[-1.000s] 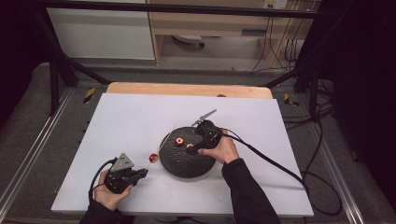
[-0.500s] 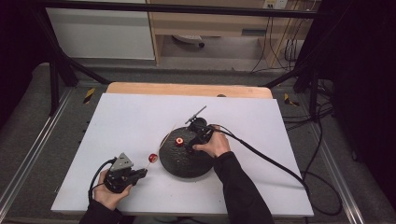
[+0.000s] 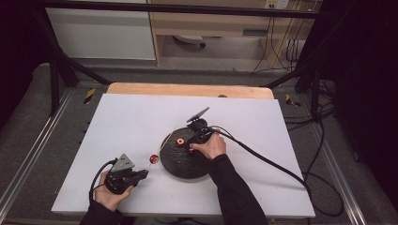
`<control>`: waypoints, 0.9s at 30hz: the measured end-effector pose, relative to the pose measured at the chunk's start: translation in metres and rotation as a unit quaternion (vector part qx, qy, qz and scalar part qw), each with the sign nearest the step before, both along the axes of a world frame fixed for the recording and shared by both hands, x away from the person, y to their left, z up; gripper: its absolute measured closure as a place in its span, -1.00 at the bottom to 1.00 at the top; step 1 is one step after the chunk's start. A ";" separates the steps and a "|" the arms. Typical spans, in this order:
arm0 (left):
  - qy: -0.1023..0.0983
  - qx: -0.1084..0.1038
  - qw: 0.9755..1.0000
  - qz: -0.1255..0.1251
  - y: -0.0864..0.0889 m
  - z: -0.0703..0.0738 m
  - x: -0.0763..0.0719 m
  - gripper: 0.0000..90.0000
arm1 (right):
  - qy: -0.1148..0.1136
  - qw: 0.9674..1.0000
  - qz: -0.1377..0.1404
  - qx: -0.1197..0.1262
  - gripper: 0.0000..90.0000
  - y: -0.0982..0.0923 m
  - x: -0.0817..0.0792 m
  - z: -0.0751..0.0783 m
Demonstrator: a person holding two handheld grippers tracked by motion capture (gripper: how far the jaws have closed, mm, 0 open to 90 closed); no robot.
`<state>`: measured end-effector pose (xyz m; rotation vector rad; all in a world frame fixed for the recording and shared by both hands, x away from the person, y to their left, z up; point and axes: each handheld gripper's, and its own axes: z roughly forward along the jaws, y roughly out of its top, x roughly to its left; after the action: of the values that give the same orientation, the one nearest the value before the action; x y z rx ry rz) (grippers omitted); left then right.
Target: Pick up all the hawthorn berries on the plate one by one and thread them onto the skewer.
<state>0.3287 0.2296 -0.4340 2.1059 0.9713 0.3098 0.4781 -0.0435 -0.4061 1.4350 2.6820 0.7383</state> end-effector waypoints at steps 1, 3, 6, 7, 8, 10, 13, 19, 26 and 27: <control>0.000 0.000 1.000 0.000 0.000 0.000 0.000 0.96 | 0.005 1.000 -0.001 0.001 0.13 0.000 0.000 0.000; 0.000 0.000 1.000 -0.001 0.000 0.000 0.000 0.96 | 0.013 1.000 -0.009 0.001 0.16 0.000 0.001 -0.001; 0.000 0.001 1.000 -0.001 0.000 0.000 0.000 0.96 | 0.022 1.000 -0.018 0.006 0.21 0.001 0.002 -0.002; 0.000 0.001 1.000 -0.001 0.000 0.000 0.000 0.96 | 0.023 1.000 -0.019 0.005 0.24 0.001 0.002 -0.003; 0.000 0.001 1.000 -0.001 0.000 0.000 0.000 0.96 | 0.026 0.999 -0.020 0.005 0.25 0.001 0.002 -0.003; 0.000 0.001 1.000 -0.002 -0.001 0.000 0.000 0.96 | 0.030 0.999 -0.023 0.004 0.28 0.001 0.003 -0.003; 0.000 0.001 1.000 -0.002 -0.001 -0.001 0.000 0.96 | 0.034 0.999 -0.027 0.004 0.32 0.001 0.003 -0.005; 0.000 0.001 1.000 -0.002 0.000 0.000 0.000 0.96 | 0.044 0.998 -0.034 0.007 0.33 0.001 0.004 -0.005; -0.001 0.002 1.000 -0.002 -0.001 0.000 0.000 0.96 | 0.044 0.998 -0.033 0.007 0.33 0.001 0.004 -0.005; 0.000 0.002 1.000 -0.002 -0.001 0.000 0.000 0.96 | 0.043 0.999 -0.032 0.006 0.33 0.001 0.004 -0.005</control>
<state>0.3287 0.2288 -0.4344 2.1116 0.9666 0.3113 0.4823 -0.0427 -0.4115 1.5833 2.6819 0.7071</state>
